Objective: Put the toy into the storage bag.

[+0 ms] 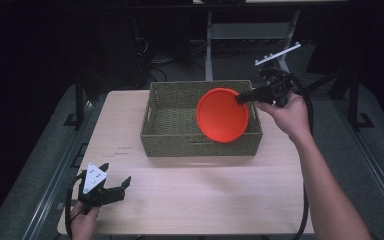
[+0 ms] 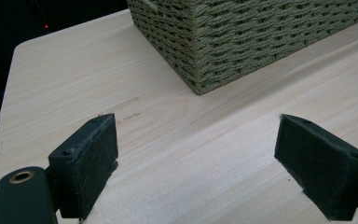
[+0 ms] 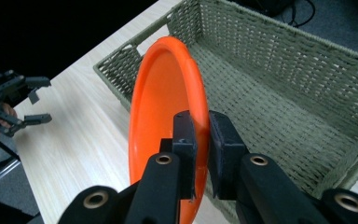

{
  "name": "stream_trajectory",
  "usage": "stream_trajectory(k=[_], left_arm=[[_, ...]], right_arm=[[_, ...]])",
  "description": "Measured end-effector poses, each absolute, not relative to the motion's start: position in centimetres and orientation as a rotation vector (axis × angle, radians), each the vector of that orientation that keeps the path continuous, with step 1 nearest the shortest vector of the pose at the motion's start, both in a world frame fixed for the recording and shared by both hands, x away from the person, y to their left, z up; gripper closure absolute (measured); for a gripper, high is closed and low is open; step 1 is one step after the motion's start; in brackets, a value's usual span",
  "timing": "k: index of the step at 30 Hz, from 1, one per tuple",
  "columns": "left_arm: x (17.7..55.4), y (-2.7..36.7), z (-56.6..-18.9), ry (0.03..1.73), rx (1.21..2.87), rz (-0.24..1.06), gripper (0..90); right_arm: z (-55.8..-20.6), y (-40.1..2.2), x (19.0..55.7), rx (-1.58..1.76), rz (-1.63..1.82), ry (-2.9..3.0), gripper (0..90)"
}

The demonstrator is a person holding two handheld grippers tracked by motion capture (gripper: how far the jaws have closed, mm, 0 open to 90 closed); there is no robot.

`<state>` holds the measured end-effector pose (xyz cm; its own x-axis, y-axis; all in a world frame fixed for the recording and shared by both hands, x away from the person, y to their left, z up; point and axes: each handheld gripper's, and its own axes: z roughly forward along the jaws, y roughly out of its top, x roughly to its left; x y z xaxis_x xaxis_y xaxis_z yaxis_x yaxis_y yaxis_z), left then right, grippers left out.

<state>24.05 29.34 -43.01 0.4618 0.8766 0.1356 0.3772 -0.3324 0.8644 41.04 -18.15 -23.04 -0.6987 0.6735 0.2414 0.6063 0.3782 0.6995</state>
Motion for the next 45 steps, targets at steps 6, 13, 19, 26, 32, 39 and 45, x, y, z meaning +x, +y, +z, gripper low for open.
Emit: stream_trajectory(k=[6, 13, 19, 26, 32, 39, 45], left_arm=[[24.0, 29.3, -43.0, 1.039, 1.917, 0.783, 12.8], [24.0, 29.3, -43.0, 1.044, 1.911, 0.784, 12.8], [24.1, 29.3, -43.0, 1.047, 1.904, 0.783, 12.8], [24.0, 29.3, -43.0, 1.047, 1.908, 0.782, 12.8], [24.0, 29.3, -43.0, 1.046, 1.904, 0.779, 12.8], [24.0, 29.3, -43.0, 1.050, 1.907, 0.779, 12.8], [24.0, 29.2, -43.0, 1.040, 1.918, 0.780, 12.8]], right_arm=[[-22.9, -17.9, 41.7, 1.203, 1.249, 2.520, 81.8], [-23.1, -17.8, 42.8, 1.232, 1.242, 2.502, 81.8], [-23.4, -17.8, 43.5, 1.261, 1.238, 2.490, 81.7], [-23.7, -17.3, 43.9, 1.267, 1.245, 2.478, 81.8], [-24.2, -16.8, 44.6, 1.287, 1.233, 2.469, 81.7], [-24.8, -17.0, 45.3, 1.310, 1.221, 2.454, 81.6], [-25.0, -17.1, 45.7, 1.328, 1.194, 2.445, 81.6]])
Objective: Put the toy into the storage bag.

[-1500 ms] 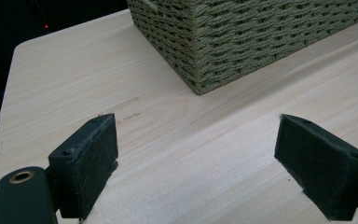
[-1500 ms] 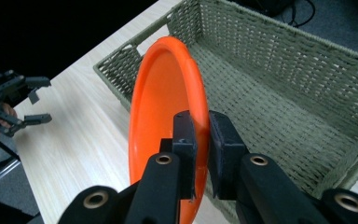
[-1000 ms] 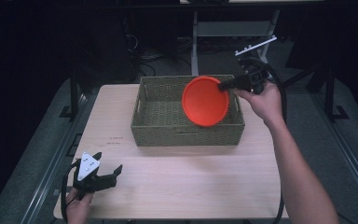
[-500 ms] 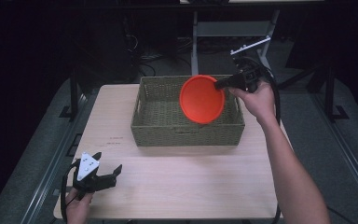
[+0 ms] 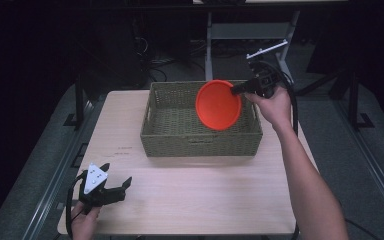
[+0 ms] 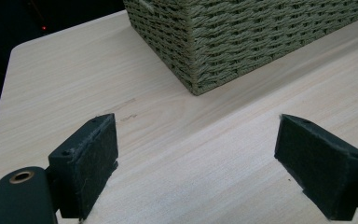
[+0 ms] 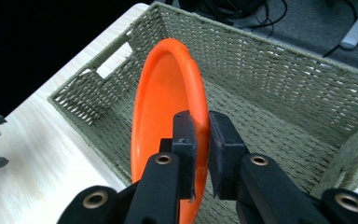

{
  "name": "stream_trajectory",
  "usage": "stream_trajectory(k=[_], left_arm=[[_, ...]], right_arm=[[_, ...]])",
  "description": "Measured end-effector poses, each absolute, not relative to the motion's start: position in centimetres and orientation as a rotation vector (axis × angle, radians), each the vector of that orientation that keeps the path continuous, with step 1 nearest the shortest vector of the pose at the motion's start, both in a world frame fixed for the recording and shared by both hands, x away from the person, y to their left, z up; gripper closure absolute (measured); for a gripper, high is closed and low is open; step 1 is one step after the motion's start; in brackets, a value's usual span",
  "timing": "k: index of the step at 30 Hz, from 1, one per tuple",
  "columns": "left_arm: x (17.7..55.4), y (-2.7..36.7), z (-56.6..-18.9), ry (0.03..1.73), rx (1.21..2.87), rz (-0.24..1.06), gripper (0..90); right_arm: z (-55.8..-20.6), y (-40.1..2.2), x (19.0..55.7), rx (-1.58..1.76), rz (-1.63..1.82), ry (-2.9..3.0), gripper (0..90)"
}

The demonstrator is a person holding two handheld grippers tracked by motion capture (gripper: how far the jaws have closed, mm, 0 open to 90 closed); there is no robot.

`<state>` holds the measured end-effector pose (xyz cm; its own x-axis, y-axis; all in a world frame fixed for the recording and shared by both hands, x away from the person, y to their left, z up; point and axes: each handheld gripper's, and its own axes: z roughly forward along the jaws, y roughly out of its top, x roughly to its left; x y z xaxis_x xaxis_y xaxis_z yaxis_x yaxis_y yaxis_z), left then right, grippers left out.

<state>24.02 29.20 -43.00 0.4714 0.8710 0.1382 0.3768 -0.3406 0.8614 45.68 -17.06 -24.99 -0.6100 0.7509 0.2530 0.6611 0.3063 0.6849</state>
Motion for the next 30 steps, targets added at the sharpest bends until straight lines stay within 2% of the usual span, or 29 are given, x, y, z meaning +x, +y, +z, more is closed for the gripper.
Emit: stream_trajectory(k=[30], left_arm=[[24.0, 29.3, -43.0, 1.047, 1.904, 0.777, 12.8]], right_arm=[[-28.5, -16.5, 47.6, 1.419, 1.163, 2.407, 81.4]])
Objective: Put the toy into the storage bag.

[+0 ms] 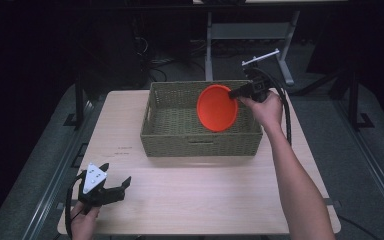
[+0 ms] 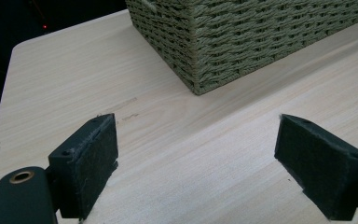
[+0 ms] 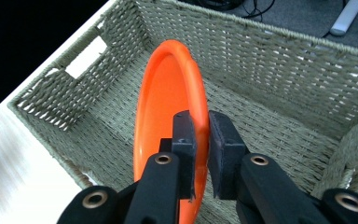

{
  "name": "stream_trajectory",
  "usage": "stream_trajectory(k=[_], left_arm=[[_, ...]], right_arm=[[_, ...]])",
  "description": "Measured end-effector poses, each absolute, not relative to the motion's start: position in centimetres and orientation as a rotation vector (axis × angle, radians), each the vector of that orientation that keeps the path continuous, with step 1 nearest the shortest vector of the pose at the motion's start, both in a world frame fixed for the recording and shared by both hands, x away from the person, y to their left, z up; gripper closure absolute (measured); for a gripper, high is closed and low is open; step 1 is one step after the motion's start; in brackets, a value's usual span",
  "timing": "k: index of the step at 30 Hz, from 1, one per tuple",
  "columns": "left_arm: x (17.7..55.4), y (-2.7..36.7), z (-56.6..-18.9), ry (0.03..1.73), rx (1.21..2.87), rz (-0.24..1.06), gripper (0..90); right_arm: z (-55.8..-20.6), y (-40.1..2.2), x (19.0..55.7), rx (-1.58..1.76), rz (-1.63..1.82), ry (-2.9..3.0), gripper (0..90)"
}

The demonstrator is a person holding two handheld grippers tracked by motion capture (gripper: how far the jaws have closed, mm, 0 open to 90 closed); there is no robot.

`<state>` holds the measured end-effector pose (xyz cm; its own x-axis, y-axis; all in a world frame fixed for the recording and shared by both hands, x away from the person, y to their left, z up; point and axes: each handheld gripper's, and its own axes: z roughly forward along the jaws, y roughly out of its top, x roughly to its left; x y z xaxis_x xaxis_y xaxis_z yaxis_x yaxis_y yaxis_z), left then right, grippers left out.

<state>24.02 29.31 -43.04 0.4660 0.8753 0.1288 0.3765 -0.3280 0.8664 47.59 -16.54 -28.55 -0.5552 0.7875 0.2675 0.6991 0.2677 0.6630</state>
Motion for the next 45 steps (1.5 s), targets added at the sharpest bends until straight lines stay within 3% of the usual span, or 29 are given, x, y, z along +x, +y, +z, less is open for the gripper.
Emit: stream_trajectory(k=[45], left_arm=[[24.0, 29.3, -43.0, 1.040, 1.912, 0.779, 12.8]], right_arm=[[-34.7, -14.4, 49.0, 1.527, 0.924, 2.535, 80.7]])
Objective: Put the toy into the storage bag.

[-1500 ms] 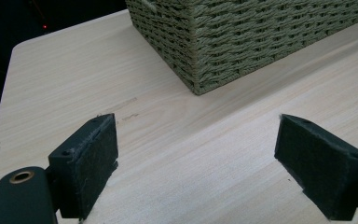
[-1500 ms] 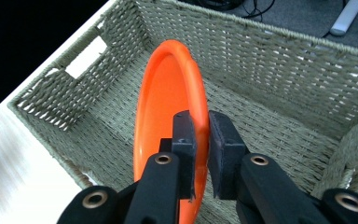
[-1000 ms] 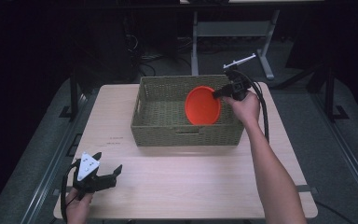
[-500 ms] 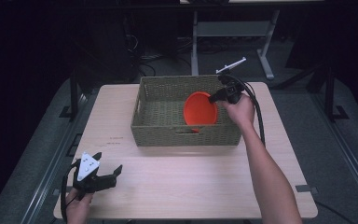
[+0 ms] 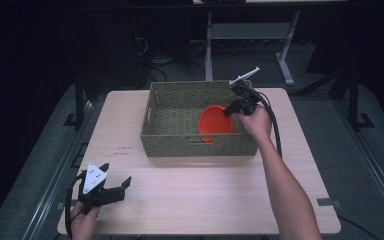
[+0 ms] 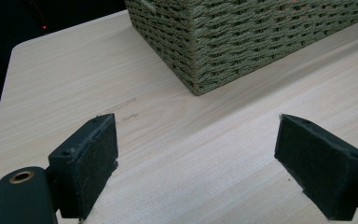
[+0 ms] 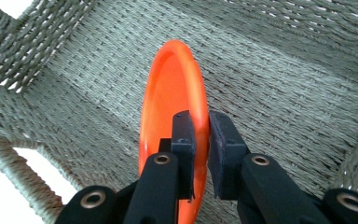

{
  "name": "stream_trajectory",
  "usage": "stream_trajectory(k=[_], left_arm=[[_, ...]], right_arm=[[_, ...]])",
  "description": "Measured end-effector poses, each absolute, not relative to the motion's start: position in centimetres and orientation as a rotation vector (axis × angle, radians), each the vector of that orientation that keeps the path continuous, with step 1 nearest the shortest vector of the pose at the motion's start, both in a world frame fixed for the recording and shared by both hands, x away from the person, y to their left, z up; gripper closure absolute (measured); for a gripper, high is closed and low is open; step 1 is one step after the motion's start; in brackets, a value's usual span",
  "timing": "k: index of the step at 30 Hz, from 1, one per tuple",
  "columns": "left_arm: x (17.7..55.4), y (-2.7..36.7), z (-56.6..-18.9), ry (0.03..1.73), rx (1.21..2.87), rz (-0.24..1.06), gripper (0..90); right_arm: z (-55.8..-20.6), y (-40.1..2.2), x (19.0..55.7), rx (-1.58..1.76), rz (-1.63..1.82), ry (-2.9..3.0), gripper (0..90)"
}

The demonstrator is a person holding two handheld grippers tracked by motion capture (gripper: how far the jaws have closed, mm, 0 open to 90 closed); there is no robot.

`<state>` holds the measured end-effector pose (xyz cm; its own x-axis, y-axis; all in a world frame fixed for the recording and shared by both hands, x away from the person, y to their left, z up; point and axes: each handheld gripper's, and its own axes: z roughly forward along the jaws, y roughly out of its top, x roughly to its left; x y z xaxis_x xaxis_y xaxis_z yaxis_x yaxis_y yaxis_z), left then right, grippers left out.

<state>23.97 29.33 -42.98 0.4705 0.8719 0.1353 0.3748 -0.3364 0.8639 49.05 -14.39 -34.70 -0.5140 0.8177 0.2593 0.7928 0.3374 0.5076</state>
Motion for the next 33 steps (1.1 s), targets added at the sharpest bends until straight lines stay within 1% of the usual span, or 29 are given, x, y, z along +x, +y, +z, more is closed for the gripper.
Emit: stream_trajectory(k=[9, 11, 20, 33], left_arm=[[24.0, 29.3, -43.0, 1.040, 1.914, 0.779, 12.8], [24.0, 29.3, -43.0, 1.042, 1.912, 0.778, 12.8], [24.0, 29.3, -43.0, 1.044, 1.910, 0.778, 12.8], [24.2, 29.2, -43.0, 1.047, 1.916, 0.779, 12.8]], right_arm=[[-34.8, -14.8, 49.1, 1.551, 0.910, 2.549, 79.6], [-34.8, -14.9, 49.1, 1.561, 0.911, 2.544, 77.3], [-34.8, -15.2, 49.1, 1.577, 0.910, 2.543, 75.3], [-34.8, -16.2, 48.7, 1.589, 0.939, 2.515, 74.9]])
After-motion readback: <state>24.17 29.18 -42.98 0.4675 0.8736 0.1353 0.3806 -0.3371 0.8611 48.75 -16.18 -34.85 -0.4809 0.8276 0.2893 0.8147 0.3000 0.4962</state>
